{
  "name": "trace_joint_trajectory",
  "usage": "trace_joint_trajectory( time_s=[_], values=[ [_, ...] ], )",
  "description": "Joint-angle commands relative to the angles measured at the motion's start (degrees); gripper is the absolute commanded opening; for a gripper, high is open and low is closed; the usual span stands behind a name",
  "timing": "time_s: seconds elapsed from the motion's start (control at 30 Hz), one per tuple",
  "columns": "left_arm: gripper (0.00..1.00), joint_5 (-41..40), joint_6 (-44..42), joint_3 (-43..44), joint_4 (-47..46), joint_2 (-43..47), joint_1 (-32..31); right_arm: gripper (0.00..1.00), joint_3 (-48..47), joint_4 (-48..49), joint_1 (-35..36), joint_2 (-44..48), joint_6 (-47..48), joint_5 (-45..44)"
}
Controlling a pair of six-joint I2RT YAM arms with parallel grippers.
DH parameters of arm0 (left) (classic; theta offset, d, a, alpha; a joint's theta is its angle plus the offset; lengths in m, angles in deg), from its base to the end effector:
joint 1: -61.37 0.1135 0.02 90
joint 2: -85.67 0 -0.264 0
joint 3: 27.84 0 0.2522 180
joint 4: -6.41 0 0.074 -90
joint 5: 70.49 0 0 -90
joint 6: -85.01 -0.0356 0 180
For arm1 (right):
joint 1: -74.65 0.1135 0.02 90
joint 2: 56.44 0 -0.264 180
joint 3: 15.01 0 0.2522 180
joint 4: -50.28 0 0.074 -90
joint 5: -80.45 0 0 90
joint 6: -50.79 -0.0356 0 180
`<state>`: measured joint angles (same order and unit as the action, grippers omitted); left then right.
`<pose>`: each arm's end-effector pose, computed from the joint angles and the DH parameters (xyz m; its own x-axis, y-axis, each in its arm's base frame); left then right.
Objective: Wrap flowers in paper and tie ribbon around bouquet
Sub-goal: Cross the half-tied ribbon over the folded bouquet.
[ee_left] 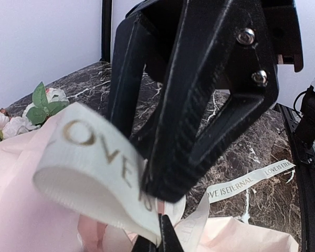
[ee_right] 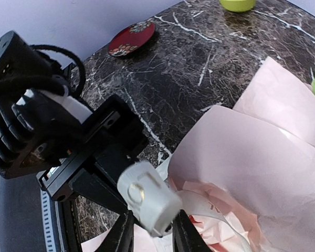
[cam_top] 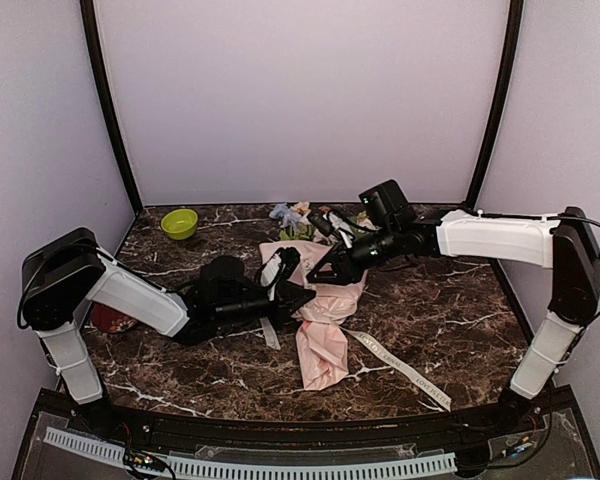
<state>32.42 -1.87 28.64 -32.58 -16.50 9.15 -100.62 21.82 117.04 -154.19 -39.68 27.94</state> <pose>0.2141 -0.2892 0.1784 -0.1207 0.0691 -0.9903 0.9011 0.4262 -0.0801 0.2659 0.2720 0.2555 -0.4878 -0.4365 -0.7560 -0.8723 0.2781 0.4023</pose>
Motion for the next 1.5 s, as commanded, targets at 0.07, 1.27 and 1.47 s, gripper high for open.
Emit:
trace_joint_trajectory(
  time_s=[0.07, 1.27, 1.47],
  values=[
    [0.00, -1.0, 2.8, -2.6, -4.9, 1.1, 0.1, 0.28, 5.2, 3.7, -0.6, 5.9, -4.0, -8.2],
    [0.00, -1.4, 4.1, -4.0, -5.6, 1.6, 0.1, 0.05, 18.2, 17.7, 5.0, 0.8, -8.2, -8.7],
    [0.00, -2.3, 3.6, -4.2, -4.5, 1.7, 0.1, 0.06, 19.1, 16.4, 4.8, 4.5, -9.5, -9.3]
  ],
)
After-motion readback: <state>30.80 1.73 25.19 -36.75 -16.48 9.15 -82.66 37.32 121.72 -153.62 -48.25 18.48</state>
